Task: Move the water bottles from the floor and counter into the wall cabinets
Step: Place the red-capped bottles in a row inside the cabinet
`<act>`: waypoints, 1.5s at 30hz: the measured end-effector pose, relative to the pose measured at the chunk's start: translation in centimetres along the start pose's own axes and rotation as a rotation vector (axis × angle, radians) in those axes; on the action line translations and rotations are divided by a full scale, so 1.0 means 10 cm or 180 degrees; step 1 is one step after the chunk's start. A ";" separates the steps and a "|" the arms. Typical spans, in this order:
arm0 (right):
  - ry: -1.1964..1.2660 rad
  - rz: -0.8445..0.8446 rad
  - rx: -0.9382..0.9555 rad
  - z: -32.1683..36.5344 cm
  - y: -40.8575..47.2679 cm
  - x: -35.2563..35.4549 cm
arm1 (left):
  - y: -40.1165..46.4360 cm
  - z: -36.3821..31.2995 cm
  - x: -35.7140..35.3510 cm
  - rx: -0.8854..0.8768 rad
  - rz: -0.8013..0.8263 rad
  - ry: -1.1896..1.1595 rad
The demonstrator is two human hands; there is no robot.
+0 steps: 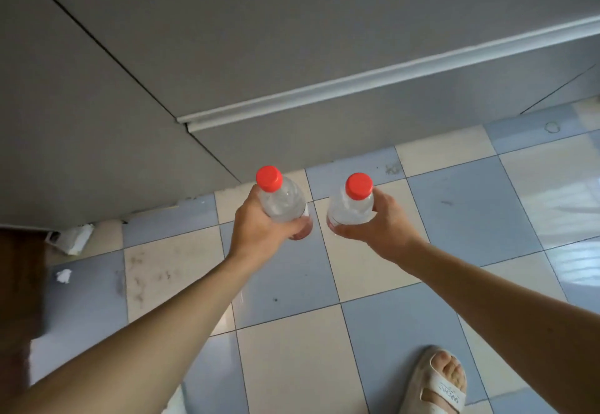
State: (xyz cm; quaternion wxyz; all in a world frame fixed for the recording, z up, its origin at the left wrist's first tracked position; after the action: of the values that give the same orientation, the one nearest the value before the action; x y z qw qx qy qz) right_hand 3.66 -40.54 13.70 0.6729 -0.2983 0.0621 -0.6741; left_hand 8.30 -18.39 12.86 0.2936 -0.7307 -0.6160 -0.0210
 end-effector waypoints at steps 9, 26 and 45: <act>-0.0588 0.0444 0.0483 1.95 -0.85 0.26 | -0.86 -1.32 1.20 -0.0241 -0.0293 -0.0375; -0.0167 0.0259 0.1425 5.76 -2.70 0.14 | -2.44 -4.01 4.21 -0.1311 -0.0568 -0.0730; 0.0550 -0.0576 0.2914 9.86 -4.12 -0.65 | -3.40 -6.70 7.63 -0.2955 -0.1107 -0.0864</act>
State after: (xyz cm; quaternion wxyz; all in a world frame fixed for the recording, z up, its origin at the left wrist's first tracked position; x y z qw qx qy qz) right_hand 15.14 0.52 111.87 0.6662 0.0820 -0.2118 -0.7104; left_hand 17.83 21.17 111.91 -0.1522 -0.6669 -0.6868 -0.2458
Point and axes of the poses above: each hand's wrist, its own y-axis towards the middle knuckle, its own x-axis out of the back of the hand, z = x × y, the point moved 3 cm from there along y, towards the middle knuckle, and after that the axes turned 1 degree about z, right-handed, at the moved point
